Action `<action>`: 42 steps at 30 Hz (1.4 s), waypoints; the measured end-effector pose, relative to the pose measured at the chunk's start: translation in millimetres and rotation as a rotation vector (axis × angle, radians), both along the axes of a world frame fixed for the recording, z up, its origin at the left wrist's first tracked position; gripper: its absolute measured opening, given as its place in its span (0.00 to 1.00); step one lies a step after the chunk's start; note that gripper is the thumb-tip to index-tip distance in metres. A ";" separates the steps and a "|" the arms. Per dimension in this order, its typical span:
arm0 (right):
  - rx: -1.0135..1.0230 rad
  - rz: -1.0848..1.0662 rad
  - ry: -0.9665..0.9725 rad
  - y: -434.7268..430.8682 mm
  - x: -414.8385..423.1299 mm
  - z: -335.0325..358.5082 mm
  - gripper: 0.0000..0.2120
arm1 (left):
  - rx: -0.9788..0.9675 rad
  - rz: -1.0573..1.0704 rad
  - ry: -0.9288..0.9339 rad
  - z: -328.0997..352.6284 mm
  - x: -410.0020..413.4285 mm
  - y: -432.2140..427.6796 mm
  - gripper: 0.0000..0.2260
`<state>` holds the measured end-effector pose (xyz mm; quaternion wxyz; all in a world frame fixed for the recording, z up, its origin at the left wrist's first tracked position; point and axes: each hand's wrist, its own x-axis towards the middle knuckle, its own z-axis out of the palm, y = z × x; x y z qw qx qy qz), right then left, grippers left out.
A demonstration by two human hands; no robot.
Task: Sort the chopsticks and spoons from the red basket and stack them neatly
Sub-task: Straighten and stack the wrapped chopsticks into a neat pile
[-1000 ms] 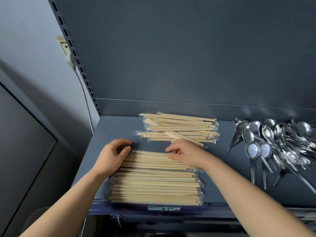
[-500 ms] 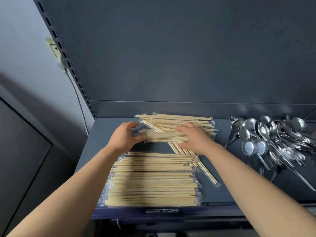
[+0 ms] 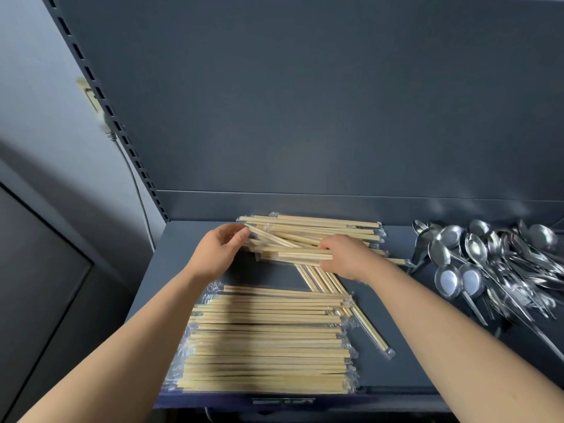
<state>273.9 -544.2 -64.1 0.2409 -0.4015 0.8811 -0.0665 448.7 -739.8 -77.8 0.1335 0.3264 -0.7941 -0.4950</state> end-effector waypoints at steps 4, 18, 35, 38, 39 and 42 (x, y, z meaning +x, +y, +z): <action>-0.039 -0.014 -0.069 -1.8 -3.7 2.6 0.07 | 0.021 0.097 0.026 -2.6 2.9 -7.3 0.23; -0.572 -0.047 -0.457 -20.6 20.2 69.1 0.07 | 0.551 -0.056 0.482 78.4 -13.0 -6.0 0.30; -0.732 -0.209 -0.970 -68.6 54.4 12.0 0.19 | 0.514 -0.116 0.477 135.2 -34.3 23.1 0.30; -0.719 -0.159 -0.980 -69.6 52.6 18.0 0.21 | 0.529 -0.156 0.489 139.0 -36.9 21.1 0.29; -0.707 -0.147 -0.961 -70.5 51.8 21.1 0.20 | 0.543 -0.174 0.496 141.9 -37.6 19.8 0.29; -0.682 -0.120 -0.897 -72.5 51.3 20.9 0.13 | 0.476 -0.184 0.484 141.7 -40.8 16.2 0.22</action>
